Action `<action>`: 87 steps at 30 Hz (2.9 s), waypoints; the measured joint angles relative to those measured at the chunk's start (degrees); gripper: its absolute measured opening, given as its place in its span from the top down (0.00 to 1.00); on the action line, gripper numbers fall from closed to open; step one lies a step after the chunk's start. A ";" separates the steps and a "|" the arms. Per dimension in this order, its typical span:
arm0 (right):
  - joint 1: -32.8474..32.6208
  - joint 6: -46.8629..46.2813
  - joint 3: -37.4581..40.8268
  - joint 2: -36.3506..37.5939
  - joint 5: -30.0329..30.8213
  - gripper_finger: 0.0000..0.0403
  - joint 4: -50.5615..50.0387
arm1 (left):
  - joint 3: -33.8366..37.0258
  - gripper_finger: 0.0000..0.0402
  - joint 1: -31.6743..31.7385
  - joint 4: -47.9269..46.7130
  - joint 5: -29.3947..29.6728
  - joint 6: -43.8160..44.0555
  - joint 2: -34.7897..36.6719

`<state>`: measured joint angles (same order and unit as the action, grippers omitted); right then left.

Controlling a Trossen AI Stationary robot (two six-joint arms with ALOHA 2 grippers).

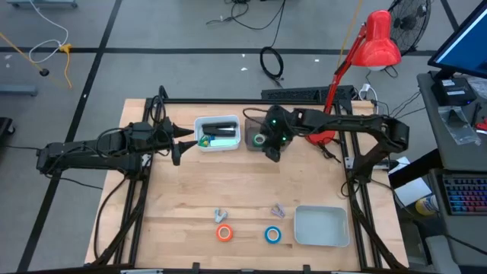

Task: Pick and place Stapler, Stapler remover, tape
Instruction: Put the blue tape into the black bin

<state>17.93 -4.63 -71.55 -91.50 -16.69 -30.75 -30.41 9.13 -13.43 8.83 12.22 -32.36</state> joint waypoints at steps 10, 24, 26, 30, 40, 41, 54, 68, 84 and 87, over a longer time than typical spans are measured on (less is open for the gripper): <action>-4.31 -0.45 0.00 2.20 -0.04 0.71 -2.27 | 0.00 0.43 0.00 0.02 0.01 0.01 0.00; -16.99 -1.73 0.00 1.80 1.79 0.71 7.44 | 0.00 0.43 0.00 0.00 0.06 0.01 0.02; -18.56 -1.59 -0.02 1.16 1.96 0.71 7.13 | 0.00 0.43 0.00 0.01 0.08 0.00 0.01; -21.67 -1.54 -0.03 1.15 -0.37 0.71 6.35 | 0.00 0.43 0.00 0.00 0.17 -0.01 0.00; -31.14 4.03 -0.02 0.35 -0.24 0.71 6.63 | 0.00 0.43 -0.01 0.01 0.17 0.00 0.02; -32.14 4.38 -0.02 -0.20 0.65 0.71 6.91 | 0.00 0.43 -0.02 0.02 0.17 -0.01 0.02; -38.31 5.27 0.02 -5.09 3.16 0.71 7.45 | 0.00 0.43 -0.01 0.00 0.15 0.01 0.00; -39.12 2.33 -0.02 -5.08 1.40 0.72 8.09 | 0.00 0.43 0.00 0.02 0.12 0.01 0.00; -37.94 10.03 -1.17 -11.97 1.52 0.58 0.97 | 0.00 0.43 -0.02 0.02 0.10 0.00 0.01; -37.75 12.53 -1.60 -13.13 -0.04 0.58 -1.68 | 0.00 0.43 -0.02 0.02 0.10 0.01 0.02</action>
<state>-19.81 7.90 -73.14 -104.62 -16.73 -32.43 -30.41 9.10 -13.41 8.93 12.23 -32.34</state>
